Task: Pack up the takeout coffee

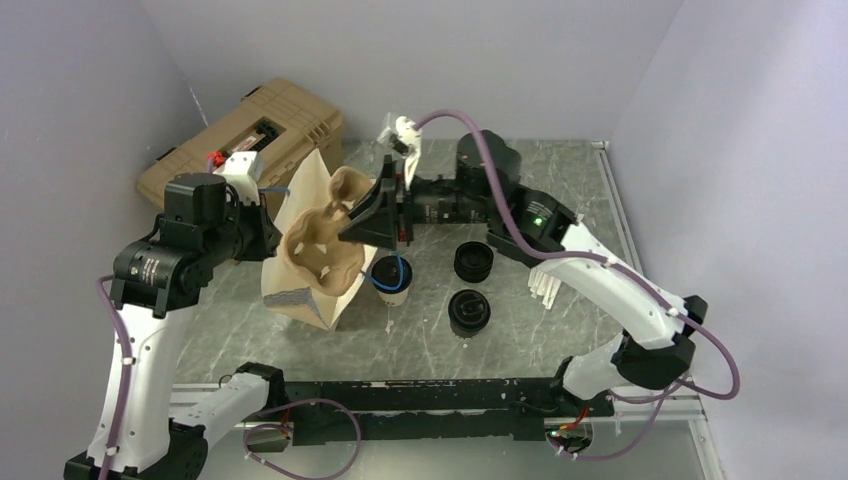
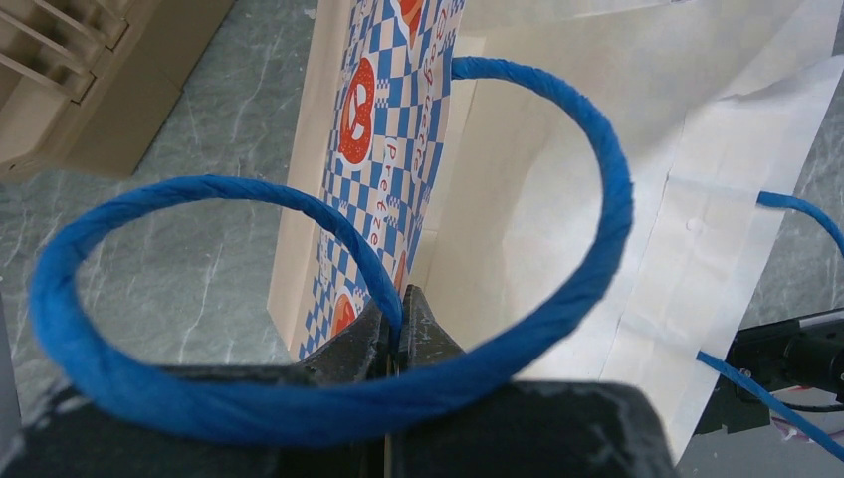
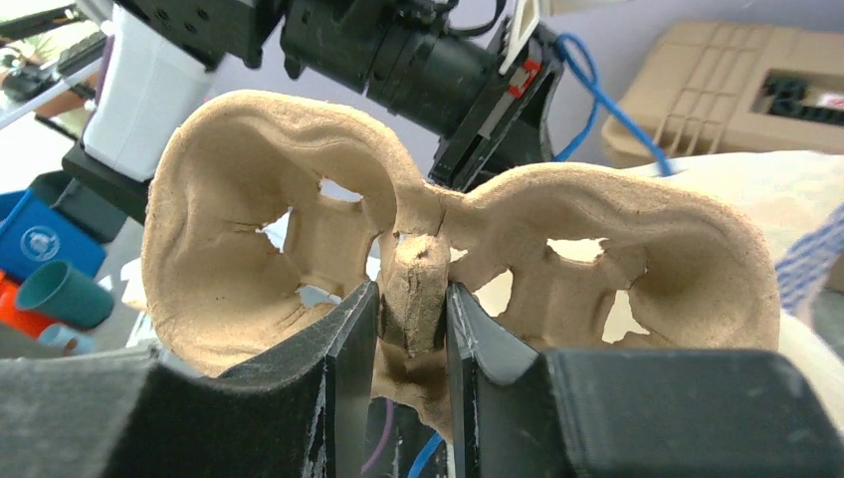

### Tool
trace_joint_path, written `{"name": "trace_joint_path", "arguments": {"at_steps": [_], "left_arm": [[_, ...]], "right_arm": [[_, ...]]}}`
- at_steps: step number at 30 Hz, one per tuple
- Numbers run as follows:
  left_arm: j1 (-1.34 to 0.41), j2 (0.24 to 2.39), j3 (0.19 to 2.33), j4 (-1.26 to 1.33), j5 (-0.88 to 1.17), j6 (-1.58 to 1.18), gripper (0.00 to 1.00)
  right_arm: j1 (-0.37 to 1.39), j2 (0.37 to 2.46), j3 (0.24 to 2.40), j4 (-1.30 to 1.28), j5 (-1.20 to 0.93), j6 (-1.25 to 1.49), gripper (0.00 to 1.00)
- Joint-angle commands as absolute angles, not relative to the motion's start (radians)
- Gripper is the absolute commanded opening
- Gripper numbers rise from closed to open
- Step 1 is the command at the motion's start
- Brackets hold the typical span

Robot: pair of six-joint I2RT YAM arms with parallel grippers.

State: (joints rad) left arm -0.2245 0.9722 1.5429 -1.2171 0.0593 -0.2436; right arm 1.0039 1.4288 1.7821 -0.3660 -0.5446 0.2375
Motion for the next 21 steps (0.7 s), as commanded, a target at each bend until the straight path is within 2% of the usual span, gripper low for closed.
{"name": "trace_joint_path", "arguments": {"at_steps": [1,7,21], "left_arm": [[-0.238,0.952,1.553,-1.186,0.085,-0.22,0.0],[-0.252,0.937,1.558,-1.186,0.131,-0.216,0.0],[-0.292,0.882,1.572,-1.223,0.173,-0.207,0.0]], "right_arm": [[1.035,1.48,1.777,-0.266,-0.634,0.275,0.33],[1.046,1.557,1.79,-0.263,-0.661,0.274,0.33],[1.018,1.657,1.835,-0.424,-0.552,0.145,0.32]]}}
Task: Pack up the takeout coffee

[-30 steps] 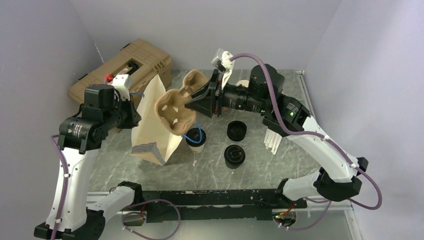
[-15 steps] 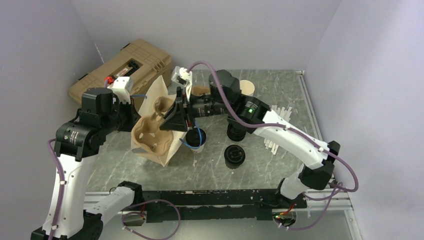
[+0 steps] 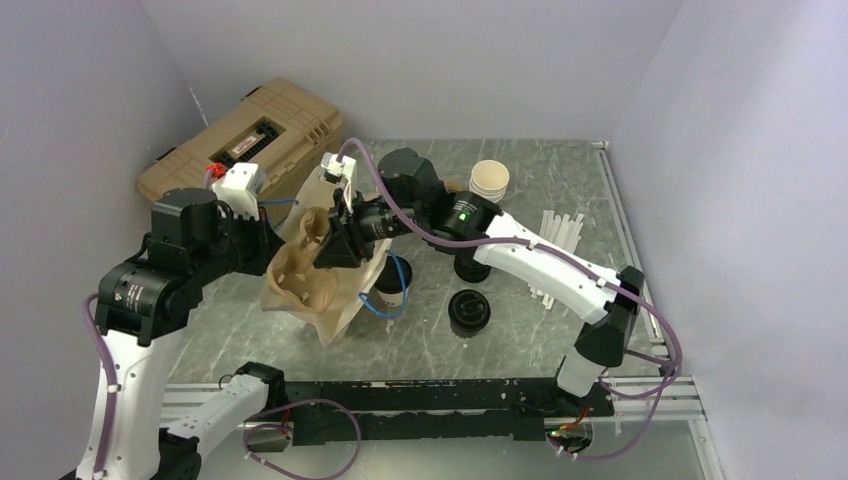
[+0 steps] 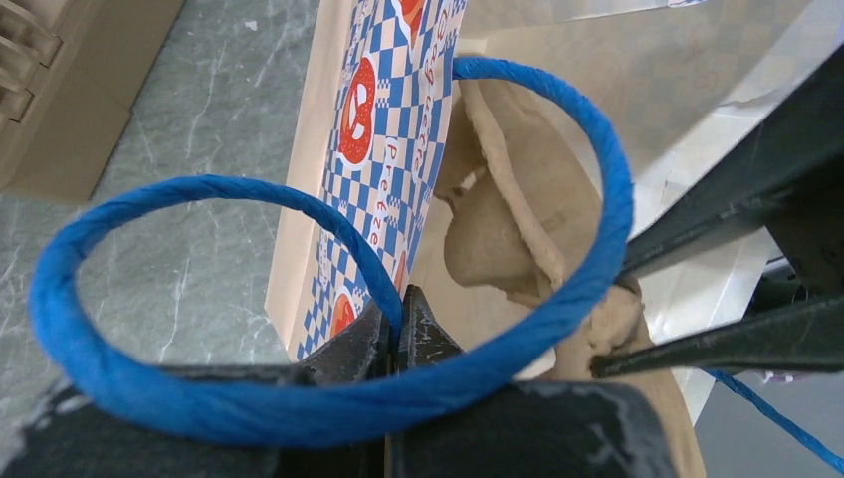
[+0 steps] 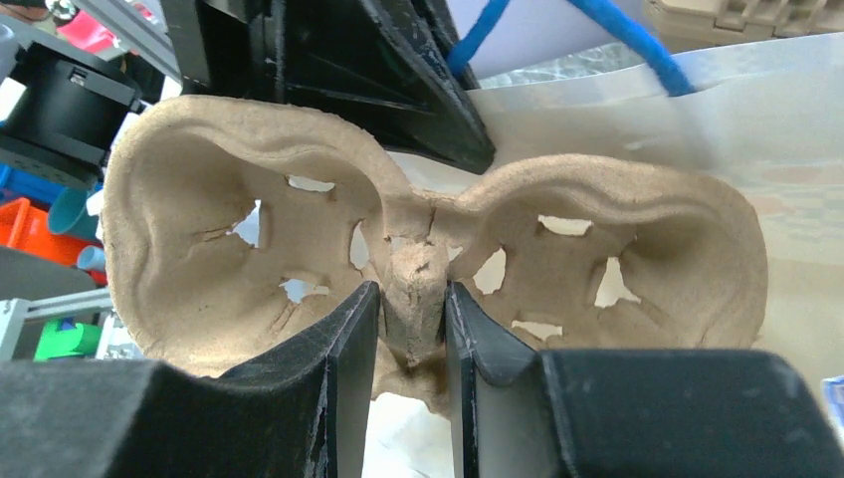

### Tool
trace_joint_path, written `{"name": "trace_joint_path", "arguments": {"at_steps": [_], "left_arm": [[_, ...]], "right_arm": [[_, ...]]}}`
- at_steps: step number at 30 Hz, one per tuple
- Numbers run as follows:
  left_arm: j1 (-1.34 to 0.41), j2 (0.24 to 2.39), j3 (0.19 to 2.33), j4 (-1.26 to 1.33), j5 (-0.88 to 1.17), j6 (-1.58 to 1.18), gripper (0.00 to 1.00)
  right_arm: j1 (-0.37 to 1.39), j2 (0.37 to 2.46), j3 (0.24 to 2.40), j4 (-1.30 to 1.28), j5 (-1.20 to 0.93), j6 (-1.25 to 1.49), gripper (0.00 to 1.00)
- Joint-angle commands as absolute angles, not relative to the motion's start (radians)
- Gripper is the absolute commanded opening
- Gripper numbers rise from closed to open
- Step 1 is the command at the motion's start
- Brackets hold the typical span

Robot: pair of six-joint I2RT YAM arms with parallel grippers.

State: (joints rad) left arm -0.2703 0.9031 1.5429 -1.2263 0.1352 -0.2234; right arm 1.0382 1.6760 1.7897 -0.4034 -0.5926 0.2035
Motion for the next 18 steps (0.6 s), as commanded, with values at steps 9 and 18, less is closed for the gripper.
{"name": "trace_joint_path", "arguments": {"at_steps": [9,18], "left_arm": [[-0.339,0.825,1.545,-1.224,0.196,-0.185,0.0],[-0.343,0.824,1.562,-1.23,0.19,-0.182,0.0]], "right_arm": [[0.983,1.597,1.801,-0.485,-0.494,0.093,0.31],[1.016,1.611,1.806,-0.606,-0.372,-0.042,0.31]]}}
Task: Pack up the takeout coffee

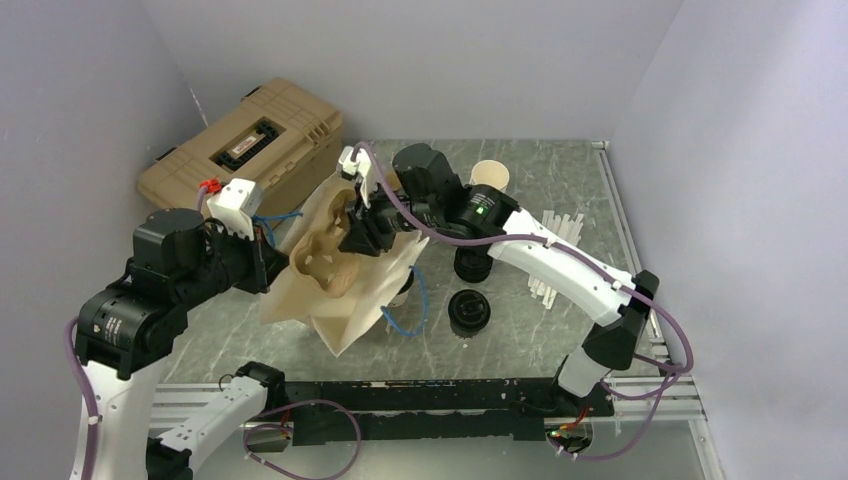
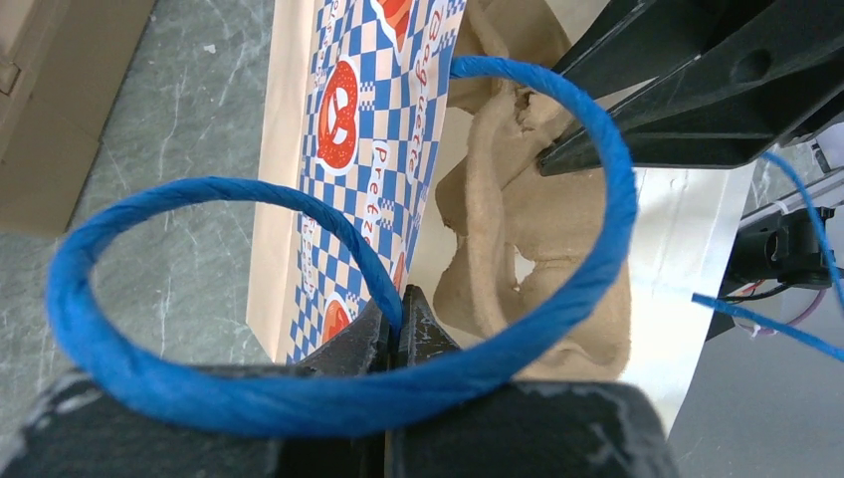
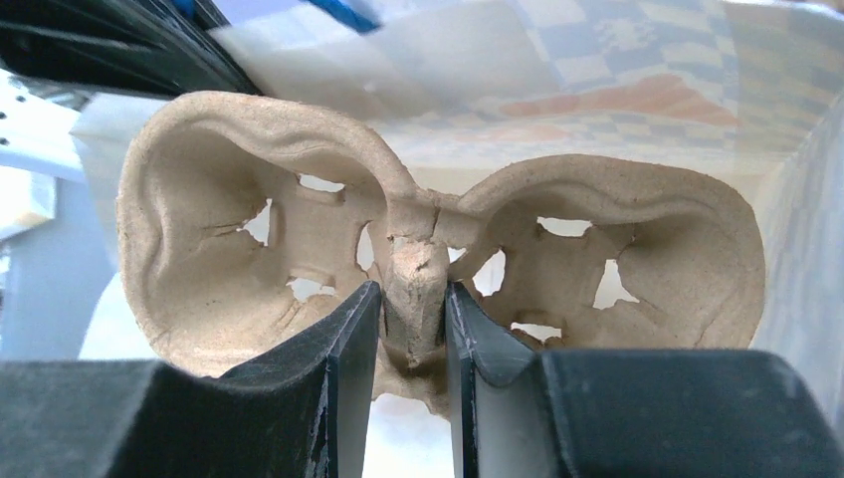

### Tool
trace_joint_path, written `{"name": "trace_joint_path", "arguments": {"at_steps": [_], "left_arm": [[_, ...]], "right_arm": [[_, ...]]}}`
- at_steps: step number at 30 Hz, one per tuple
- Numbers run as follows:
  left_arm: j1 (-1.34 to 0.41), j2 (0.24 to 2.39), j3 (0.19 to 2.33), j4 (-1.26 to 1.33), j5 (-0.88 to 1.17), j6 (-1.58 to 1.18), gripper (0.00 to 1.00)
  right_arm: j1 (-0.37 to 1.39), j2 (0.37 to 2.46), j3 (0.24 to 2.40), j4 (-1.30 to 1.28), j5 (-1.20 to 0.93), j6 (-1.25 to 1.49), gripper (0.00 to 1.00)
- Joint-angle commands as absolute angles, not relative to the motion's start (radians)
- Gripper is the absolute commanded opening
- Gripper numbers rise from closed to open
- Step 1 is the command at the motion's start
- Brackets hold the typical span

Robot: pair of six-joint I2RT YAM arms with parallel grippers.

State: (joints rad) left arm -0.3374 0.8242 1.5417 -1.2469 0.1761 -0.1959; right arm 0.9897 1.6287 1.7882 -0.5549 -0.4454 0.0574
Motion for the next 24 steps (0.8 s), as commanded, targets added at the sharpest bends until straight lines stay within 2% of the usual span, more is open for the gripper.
{"name": "trace_joint_path", "arguments": {"at_steps": [1,12,20,24], "left_arm": [[-0.342,0.824,1.57,-1.234,0.178,-0.181,0.0],[-0.344,0.88,1.659,-1.296,0.15,-0.201,0.0],[-0.344,0.887,1.643,-1.296,0.156,-0.226,0.0],[-0.344,0.88,1.623,-1.293,0.139,-0.235,0.0]], "right_arm": [[1.029,1.62,1.809,-0.615,-0.354,-0.061,0.32],[1.147,1.774,1.875,-0.629,-0.142,-0.21,0.28],[1.149,1.902,1.948,-0.606,-0.045,-0.203,0.31],[1.149,1.91,1.915,-0.564,-0.022,-0.2,0.44]]}}
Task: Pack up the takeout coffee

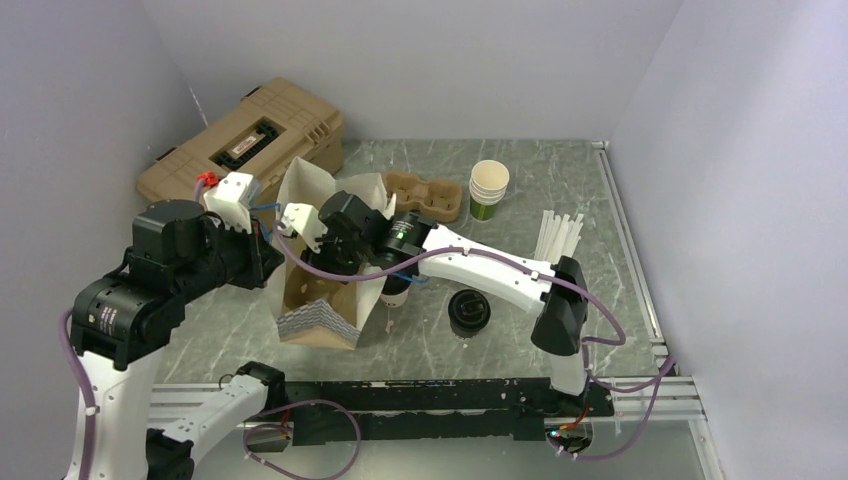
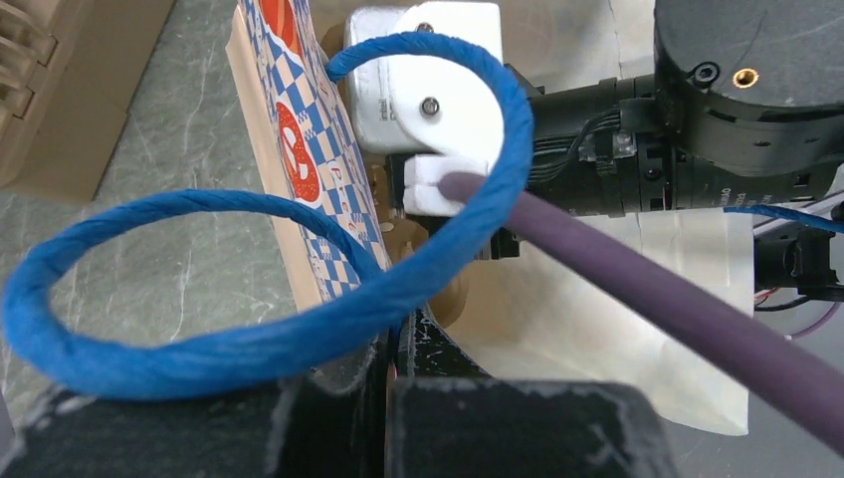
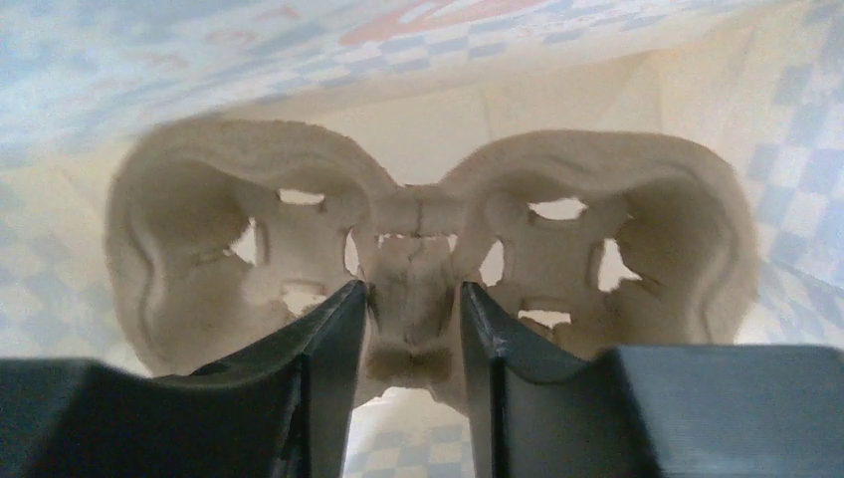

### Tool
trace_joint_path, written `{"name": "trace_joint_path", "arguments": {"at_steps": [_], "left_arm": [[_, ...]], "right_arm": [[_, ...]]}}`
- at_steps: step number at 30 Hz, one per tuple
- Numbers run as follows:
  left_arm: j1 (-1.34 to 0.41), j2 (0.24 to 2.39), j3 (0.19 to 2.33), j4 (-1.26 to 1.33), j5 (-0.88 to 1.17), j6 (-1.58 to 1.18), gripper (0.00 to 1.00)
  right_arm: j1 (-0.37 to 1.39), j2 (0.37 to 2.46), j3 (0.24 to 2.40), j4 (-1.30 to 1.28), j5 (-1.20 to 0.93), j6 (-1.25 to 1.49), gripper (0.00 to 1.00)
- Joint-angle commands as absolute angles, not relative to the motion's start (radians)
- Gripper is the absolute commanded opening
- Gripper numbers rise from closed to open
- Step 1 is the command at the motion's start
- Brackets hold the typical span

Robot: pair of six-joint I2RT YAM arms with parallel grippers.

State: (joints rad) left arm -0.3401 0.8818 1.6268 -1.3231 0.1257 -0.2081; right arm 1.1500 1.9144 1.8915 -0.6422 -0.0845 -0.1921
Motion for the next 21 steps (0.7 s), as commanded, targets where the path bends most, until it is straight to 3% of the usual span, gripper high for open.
{"name": "trace_joint_path", "arguments": {"at_steps": [1,5,8,21], "left_arm": [[-0.344,0.877,1.613,-1.29,0.134,-0.234,0.0],[-0.343,0.872,1.575,-1.281,0.099,-0.242,0.0],[-0.344,0.866,1.549,-1.274,0.055,-0.253,0.0],[-0.343,0.858,1.48,-1.263,-0.041,-0.284,0.0]], "right_arm": [[1.149,1.905,1.904,-0.551,-0.027,-0.198,0.5],[1.149,1.885,1.886,-0.515,-0.048,-0.197,0.72],[1.148,1.869,1.89,-0.512,-0.063,-0.193,0.82],[1.149,1.651,1.888,-0.513,-0.026,-0.101,0.91]]}}
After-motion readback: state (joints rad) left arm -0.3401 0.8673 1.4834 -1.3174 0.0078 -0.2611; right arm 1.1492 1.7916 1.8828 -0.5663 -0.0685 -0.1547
